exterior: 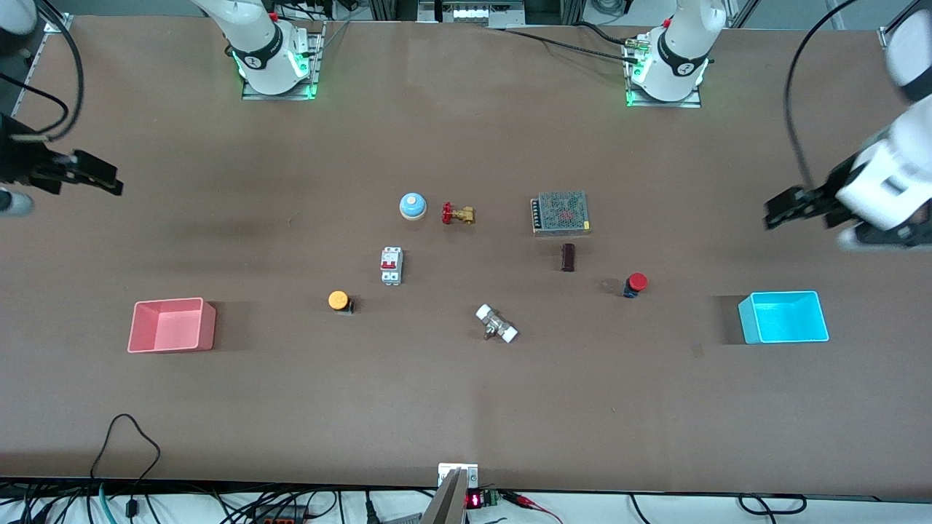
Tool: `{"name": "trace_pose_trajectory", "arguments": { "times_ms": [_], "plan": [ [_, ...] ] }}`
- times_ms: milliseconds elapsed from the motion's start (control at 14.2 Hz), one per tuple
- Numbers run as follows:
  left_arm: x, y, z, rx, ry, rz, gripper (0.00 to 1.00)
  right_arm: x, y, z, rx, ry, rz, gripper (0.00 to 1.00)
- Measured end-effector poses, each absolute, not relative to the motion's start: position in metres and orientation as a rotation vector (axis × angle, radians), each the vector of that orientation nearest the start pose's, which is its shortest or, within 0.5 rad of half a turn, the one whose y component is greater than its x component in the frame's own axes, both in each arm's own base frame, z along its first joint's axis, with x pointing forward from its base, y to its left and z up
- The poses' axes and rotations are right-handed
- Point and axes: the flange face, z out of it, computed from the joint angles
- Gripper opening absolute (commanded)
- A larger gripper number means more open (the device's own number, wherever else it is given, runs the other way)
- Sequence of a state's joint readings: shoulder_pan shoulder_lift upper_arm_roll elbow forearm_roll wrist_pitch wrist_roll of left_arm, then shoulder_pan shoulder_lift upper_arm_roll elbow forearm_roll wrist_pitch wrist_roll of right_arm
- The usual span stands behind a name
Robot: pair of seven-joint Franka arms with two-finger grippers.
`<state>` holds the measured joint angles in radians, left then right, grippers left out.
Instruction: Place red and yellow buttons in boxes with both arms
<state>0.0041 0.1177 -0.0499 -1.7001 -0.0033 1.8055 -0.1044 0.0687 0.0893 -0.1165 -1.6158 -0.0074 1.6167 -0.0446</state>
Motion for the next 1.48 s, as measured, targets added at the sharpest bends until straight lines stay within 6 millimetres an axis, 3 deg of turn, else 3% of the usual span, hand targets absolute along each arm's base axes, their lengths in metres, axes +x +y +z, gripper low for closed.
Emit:
{"name": "trace_pose_trajectory", "arguments": {
  "times_ms": [141, 423, 776, 1058, 1199, 1340, 1481],
  "plan": [
    [0.607, -0.046, 0.473, -3.154, -0.124, 0.009, 1.00, 0.598, -0.007, 0.525, -3.143, -0.038, 0.150, 1.00],
    [0.611, -0.069, 0.409, -3.163, -0.160, 0.019, 1.00, 0.629, 0.068, 0.456, -3.084, -0.166, 0.145, 1.00],
    [0.613, -0.090, 0.344, -3.185, -0.215, -0.022, 1.00, 0.637, 0.166, 0.379, -3.105, -0.227, 0.162, 1.00],
    [0.594, -0.113, 0.283, -3.205, -0.245, -0.060, 1.00, 0.642, 0.193, 0.325, -3.123, -0.203, 0.170, 1.00],
    [0.586, -0.123, 0.260, -3.211, -0.253, -0.060, 1.00, 0.641, 0.218, 0.303, -3.131, -0.201, 0.160, 1.00],
    [0.580, -0.131, 0.246, -3.212, -0.249, -0.040, 1.00, 0.639, 0.248, 0.285, -3.141, -0.199, 0.164, 1.00],
    [0.579, -0.135, 0.241, -3.212, -0.244, -0.029, 0.91, 0.639, 0.268, 0.271, -3.148, -0.205, 0.167, 1.00]
  ]
}}
